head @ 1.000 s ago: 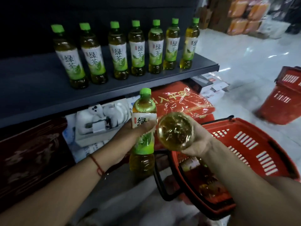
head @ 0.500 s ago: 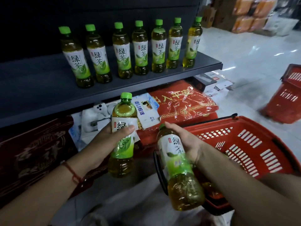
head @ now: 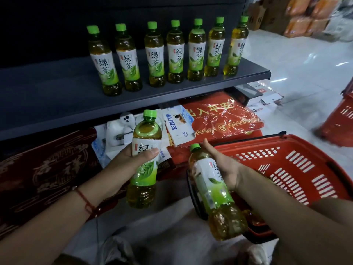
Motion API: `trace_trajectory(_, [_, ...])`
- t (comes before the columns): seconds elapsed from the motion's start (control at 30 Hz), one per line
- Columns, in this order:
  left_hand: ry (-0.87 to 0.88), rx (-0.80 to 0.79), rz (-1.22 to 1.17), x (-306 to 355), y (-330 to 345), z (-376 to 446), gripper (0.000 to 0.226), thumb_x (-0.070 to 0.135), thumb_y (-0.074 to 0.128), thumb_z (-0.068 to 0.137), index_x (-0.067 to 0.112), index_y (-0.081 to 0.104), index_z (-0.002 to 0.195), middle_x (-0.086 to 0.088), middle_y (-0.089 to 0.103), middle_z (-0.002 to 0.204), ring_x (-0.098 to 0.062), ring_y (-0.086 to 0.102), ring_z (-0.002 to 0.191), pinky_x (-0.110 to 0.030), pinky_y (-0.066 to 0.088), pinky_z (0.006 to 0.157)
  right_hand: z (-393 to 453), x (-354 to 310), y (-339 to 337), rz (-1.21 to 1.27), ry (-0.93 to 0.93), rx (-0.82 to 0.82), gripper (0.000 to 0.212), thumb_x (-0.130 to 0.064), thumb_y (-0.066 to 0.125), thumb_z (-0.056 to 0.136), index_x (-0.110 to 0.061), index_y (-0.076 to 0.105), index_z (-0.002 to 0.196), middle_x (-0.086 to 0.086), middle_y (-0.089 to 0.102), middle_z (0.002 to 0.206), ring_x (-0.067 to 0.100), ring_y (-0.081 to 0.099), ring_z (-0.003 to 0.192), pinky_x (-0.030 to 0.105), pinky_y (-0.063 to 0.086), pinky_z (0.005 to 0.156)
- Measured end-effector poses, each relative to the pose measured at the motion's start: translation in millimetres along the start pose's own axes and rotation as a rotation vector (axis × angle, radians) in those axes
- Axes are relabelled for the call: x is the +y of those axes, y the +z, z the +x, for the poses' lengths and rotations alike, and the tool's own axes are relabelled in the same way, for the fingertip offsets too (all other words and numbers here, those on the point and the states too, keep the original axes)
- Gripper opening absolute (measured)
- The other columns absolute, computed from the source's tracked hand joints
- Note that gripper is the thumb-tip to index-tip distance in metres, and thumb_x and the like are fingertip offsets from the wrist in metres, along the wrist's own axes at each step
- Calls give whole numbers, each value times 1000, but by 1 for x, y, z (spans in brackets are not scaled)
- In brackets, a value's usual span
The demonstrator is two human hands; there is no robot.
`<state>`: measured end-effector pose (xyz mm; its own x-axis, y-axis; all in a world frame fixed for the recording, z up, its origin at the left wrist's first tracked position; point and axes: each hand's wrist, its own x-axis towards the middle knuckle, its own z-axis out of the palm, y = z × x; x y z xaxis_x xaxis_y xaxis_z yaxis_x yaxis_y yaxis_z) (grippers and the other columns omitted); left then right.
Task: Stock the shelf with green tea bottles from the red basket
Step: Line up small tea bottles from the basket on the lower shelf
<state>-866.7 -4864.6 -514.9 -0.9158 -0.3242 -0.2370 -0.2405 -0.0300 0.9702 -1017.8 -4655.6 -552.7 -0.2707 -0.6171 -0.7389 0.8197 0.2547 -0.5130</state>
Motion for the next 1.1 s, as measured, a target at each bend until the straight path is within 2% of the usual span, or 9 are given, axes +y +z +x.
trace_trajectory(0.1, [0,14,5,-1,-2,-5,36,38,67,78,28,67,113,7,77,103,-13,74,94,-30,56,78,-5,7,14,-185,42,-48,74,-75,64,66,-2,75,78,15,70,83,28,67,74,40,55,81])
trace_trajectory(0.23, [-4,5,53,-8,-2,-12,40,42,70,75,30,67,113,8,77,104,-11,73,96,-32,56,83,2,12,22,-22,-40,76,66,-66,63,76,-1,75,74,14,71,76,25,68,64,37,54,75])
trace_trajectory(0.33, [-14,-25,93,-14,0,-16,41,42,80,75,31,66,112,8,76,105,-11,73,97,-33,56,84,6,14,31,42,-133,133,66,-64,69,71,-5,71,101,16,74,89,29,71,76,45,53,84])
trace_trajectory(0.57, [23,-17,96,-12,-3,-24,28,34,71,81,33,66,108,15,76,100,-5,72,95,-22,55,75,7,23,57,-72,-462,154,52,-57,50,93,-16,67,120,9,76,104,25,75,91,37,59,74])
trace_trajectory(0.63, [20,9,77,-9,-9,-25,28,34,70,84,33,66,111,15,76,103,-6,72,97,-26,55,79,6,21,57,47,-344,119,64,-65,53,88,-8,69,113,16,76,99,31,74,88,45,56,84])
trace_trajectory(0.73, [9,54,55,-6,-18,-28,25,37,69,87,35,66,112,17,76,102,-3,72,93,-26,54,77,3,19,52,141,-89,140,75,-70,60,77,4,67,87,22,71,74,32,70,61,49,50,74])
trace_trajectory(0.87, [1,101,17,-3,-30,-31,20,37,68,89,33,66,109,17,76,98,2,71,83,-12,51,59,0,20,65,-144,-33,4,63,-52,82,57,-1,74,93,19,73,91,30,72,75,41,58,72])
trace_trajectory(0.97, [-7,121,-2,-5,-40,-34,16,33,68,90,31,67,106,14,77,98,2,72,81,-10,51,56,0,19,84,-184,-85,9,48,-44,70,67,-4,69,95,14,72,84,26,69,70,35,56,73])
trace_trajectory(1.1, [-12,161,-27,-9,-57,-42,21,37,70,88,34,65,108,16,76,94,5,71,78,-8,49,52,17,30,95,142,-66,66,63,-57,65,82,3,65,102,21,66,85,35,69,71,50,57,78])
